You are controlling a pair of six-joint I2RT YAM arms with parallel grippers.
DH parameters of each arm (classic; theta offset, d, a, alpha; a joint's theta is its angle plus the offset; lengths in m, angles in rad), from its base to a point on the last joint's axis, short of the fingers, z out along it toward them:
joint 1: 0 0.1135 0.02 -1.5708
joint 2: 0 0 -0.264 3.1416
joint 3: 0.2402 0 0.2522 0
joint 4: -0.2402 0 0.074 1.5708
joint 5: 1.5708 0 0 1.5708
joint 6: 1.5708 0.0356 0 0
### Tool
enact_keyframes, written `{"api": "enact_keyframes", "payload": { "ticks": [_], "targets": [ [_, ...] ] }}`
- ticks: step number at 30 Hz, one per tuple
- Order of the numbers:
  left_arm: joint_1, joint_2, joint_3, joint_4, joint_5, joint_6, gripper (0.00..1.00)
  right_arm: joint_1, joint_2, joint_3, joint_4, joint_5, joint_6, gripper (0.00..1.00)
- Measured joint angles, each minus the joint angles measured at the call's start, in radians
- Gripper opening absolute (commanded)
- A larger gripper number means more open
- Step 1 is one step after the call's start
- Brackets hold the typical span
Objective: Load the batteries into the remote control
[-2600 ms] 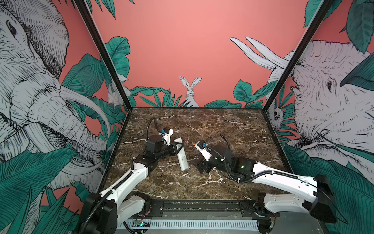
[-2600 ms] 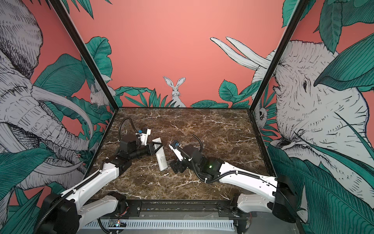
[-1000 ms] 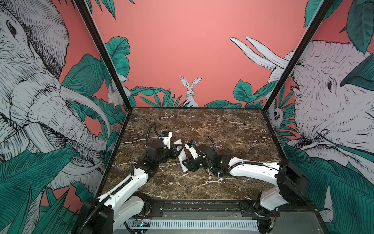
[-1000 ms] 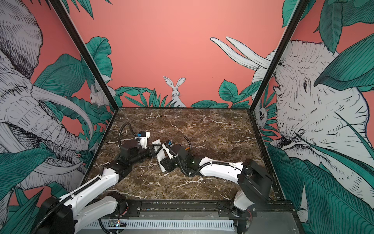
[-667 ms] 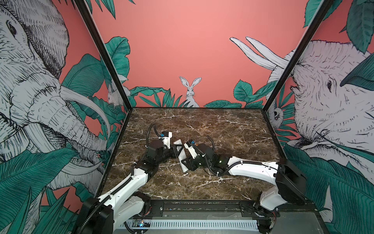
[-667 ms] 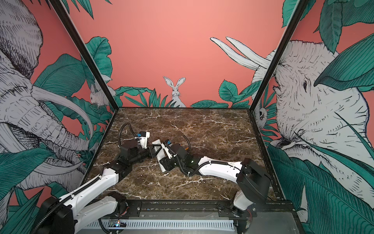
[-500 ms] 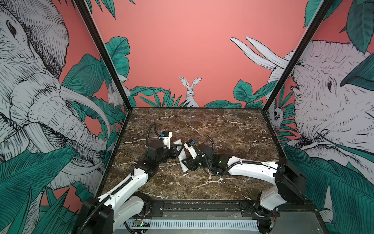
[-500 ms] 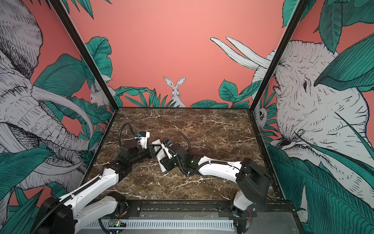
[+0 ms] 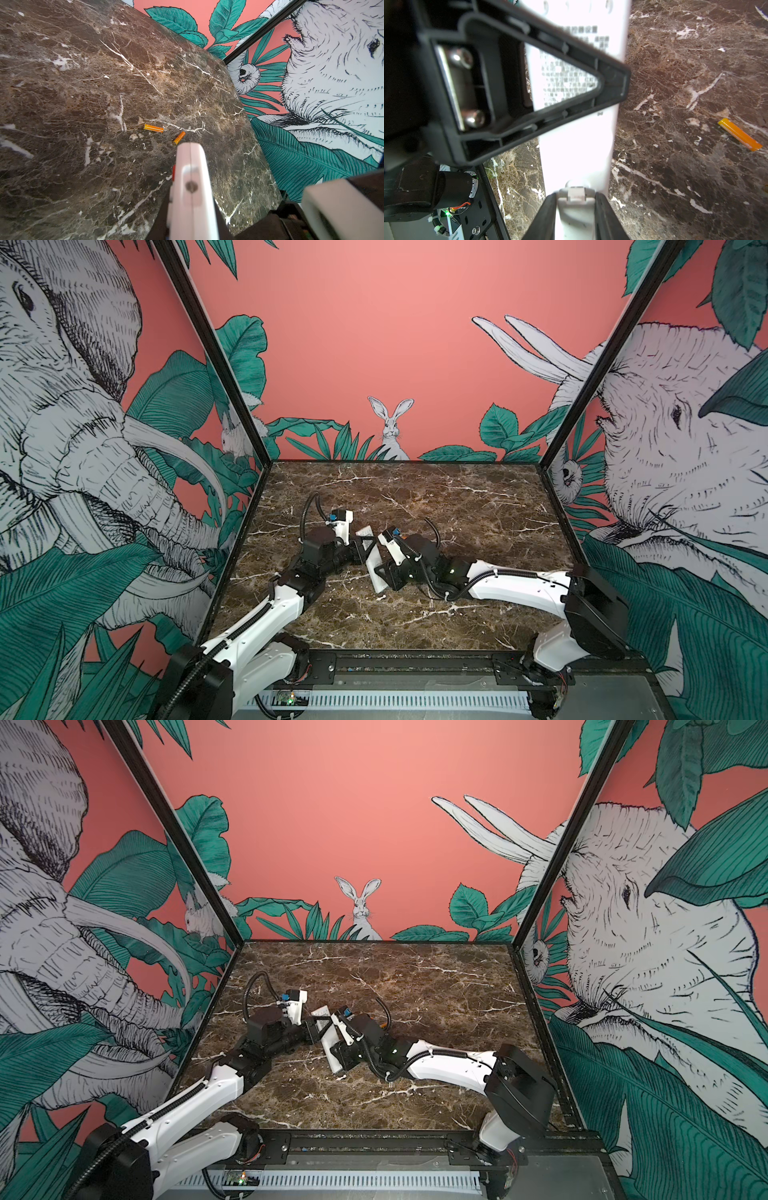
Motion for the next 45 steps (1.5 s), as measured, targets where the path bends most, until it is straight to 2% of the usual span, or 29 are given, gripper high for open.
{"api": "enact_keyframes", "payload": {
  "ticks": [45],
  "targets": [
    [0.000,0.000,0.000,-0.004,-0.008,0.008,0.00,-0.005,-0.003,0.014,0.000,-0.011,-0.013,0.22]
  ]
}}
